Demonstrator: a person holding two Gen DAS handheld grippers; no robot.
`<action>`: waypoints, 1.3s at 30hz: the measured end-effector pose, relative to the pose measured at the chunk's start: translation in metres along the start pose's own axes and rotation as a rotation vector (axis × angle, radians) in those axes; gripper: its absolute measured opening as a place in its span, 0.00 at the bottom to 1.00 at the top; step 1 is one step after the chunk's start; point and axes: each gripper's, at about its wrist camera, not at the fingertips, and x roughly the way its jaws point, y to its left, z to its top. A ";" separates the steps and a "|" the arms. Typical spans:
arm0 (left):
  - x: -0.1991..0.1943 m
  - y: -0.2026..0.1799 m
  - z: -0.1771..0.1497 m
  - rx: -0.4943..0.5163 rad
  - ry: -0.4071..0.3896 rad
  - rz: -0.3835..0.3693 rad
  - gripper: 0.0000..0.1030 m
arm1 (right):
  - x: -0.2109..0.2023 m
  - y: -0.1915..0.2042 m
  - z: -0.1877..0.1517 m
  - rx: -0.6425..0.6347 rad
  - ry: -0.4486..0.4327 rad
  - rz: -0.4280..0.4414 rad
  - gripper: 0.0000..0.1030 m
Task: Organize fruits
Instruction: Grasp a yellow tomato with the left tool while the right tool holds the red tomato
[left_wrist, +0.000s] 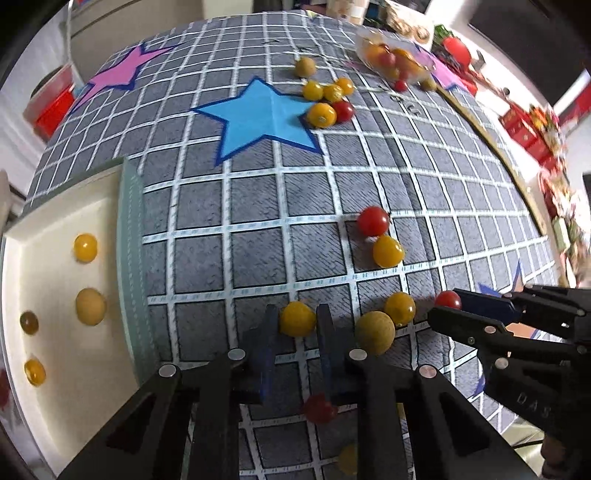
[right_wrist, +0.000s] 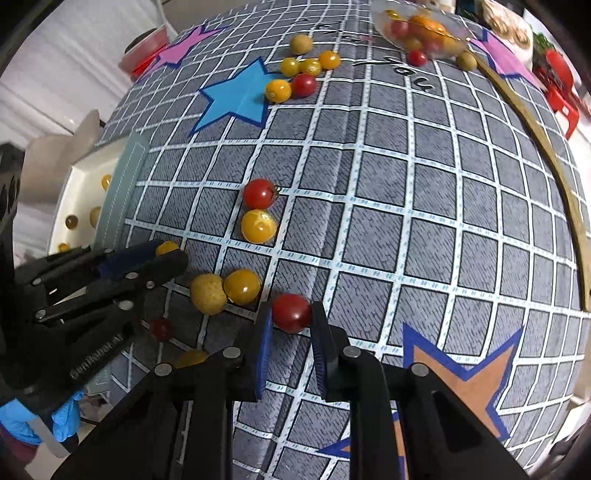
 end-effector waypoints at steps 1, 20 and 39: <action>-0.002 0.004 0.000 -0.009 -0.004 -0.004 0.21 | -0.001 -0.002 0.000 0.006 -0.001 0.004 0.21; -0.002 0.008 0.003 0.017 -0.027 0.036 0.22 | -0.017 0.002 0.001 0.017 -0.008 0.002 0.21; 0.020 -0.028 0.025 0.118 -0.041 0.079 0.78 | -0.021 -0.028 -0.009 0.113 -0.018 0.027 0.21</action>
